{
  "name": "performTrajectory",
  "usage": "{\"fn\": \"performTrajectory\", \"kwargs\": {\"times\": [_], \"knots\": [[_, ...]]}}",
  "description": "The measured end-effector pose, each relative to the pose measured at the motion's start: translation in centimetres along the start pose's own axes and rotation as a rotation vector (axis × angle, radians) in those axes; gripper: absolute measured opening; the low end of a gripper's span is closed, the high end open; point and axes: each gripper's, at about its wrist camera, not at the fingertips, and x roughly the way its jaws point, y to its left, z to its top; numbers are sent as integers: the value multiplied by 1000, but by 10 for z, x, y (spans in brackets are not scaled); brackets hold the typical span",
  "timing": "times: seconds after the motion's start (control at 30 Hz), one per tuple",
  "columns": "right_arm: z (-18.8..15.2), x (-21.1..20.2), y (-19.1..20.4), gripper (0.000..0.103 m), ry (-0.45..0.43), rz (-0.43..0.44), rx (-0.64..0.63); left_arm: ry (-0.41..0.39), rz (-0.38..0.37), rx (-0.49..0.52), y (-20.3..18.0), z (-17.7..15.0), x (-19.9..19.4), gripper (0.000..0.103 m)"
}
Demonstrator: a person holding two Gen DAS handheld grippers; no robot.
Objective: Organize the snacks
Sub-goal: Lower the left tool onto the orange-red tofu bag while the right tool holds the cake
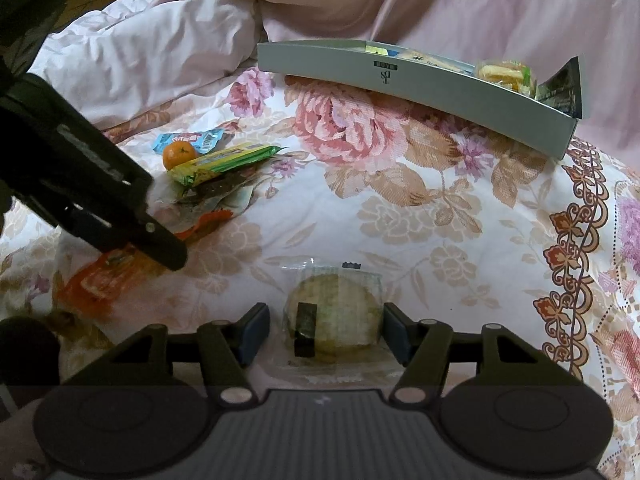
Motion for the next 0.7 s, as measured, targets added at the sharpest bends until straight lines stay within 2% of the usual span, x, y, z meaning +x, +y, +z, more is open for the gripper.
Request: {"fn": "performTrajectory", "kwargs": {"times": [0.17, 0.3, 0.57, 0.7], "knots": [[1, -4, 1, 65, -25, 40, 4, 9, -48, -20, 5, -7, -6, 62], [1, -4, 2, 67, -24, 42, -5, 8, -54, 2, 3, -8, -5, 63], [-2, 0, 0, 76, -6, 30, 5, -23, -15, 121, -14, -16, 7, 77], [-3, 1, -2, 83, -5, 21, 10, -35, -10, 135, -17, -12, 13, 84]]}}
